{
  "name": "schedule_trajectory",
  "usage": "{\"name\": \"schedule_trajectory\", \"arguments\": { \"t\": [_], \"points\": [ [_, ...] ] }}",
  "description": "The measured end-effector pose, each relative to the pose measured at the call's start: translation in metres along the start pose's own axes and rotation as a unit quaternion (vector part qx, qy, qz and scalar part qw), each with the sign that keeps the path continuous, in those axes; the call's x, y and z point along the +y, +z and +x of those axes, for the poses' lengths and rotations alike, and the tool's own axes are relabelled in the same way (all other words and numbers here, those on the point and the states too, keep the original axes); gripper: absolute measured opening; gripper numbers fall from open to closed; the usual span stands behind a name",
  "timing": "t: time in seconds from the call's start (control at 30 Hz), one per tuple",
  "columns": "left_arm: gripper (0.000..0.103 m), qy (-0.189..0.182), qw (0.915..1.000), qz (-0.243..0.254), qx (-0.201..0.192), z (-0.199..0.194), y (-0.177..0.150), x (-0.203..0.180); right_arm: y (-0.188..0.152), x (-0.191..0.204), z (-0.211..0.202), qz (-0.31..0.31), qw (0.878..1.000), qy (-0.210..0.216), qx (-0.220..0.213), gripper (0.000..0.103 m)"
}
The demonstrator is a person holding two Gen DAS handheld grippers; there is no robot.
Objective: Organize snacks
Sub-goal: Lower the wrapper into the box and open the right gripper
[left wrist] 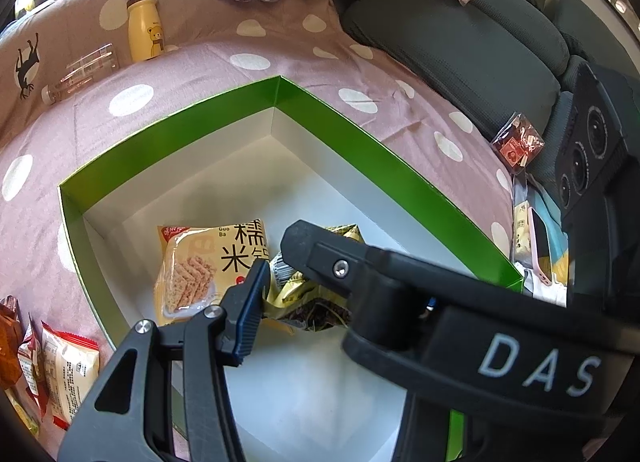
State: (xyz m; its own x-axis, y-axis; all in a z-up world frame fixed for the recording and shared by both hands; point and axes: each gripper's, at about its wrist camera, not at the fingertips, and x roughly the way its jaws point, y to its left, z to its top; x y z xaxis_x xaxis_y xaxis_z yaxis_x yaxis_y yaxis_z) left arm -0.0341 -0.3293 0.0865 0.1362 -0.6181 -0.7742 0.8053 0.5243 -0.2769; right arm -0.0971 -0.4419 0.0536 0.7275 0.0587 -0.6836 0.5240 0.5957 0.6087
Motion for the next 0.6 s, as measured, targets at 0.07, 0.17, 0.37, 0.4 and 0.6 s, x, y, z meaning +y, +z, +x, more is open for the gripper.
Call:
{"name": "schedule_trajectory", "arguments": {
  "t": [0.07, 0.17, 0.37, 0.4, 0.6],
  "points": [
    [0.047, -0.003, 1.0, -0.003, 0.005, 0.002, 0.0, 0.0, 0.0, -0.001, 0.0, 0.002, 1.0, -0.003, 0.001, 0.06],
    [0.047, -0.004, 0.9999, -0.006, 0.01, 0.005, -0.001, 0.0, 0.001, -0.002, 0.001, 0.005, 1.0, -0.004, 0.003, 0.06],
    [0.048, -0.004, 0.9998, -0.01, 0.018, 0.008, -0.001, 0.001, 0.001, -0.005, 0.001, 0.013, 1.0, -0.01, 0.003, 0.06],
    [0.049, -0.003, 0.9997, -0.011, 0.021, 0.009, 0.0, 0.001, 0.001, -0.006, 0.002, 0.015, 1.0, -0.011, 0.004, 0.06],
    [0.054, 0.004, 0.9993, -0.014, 0.034, 0.012, 0.001, 0.003, 0.0, -0.008, 0.002, 0.021, 1.0, -0.019, 0.004, 0.06]
  ]
}}
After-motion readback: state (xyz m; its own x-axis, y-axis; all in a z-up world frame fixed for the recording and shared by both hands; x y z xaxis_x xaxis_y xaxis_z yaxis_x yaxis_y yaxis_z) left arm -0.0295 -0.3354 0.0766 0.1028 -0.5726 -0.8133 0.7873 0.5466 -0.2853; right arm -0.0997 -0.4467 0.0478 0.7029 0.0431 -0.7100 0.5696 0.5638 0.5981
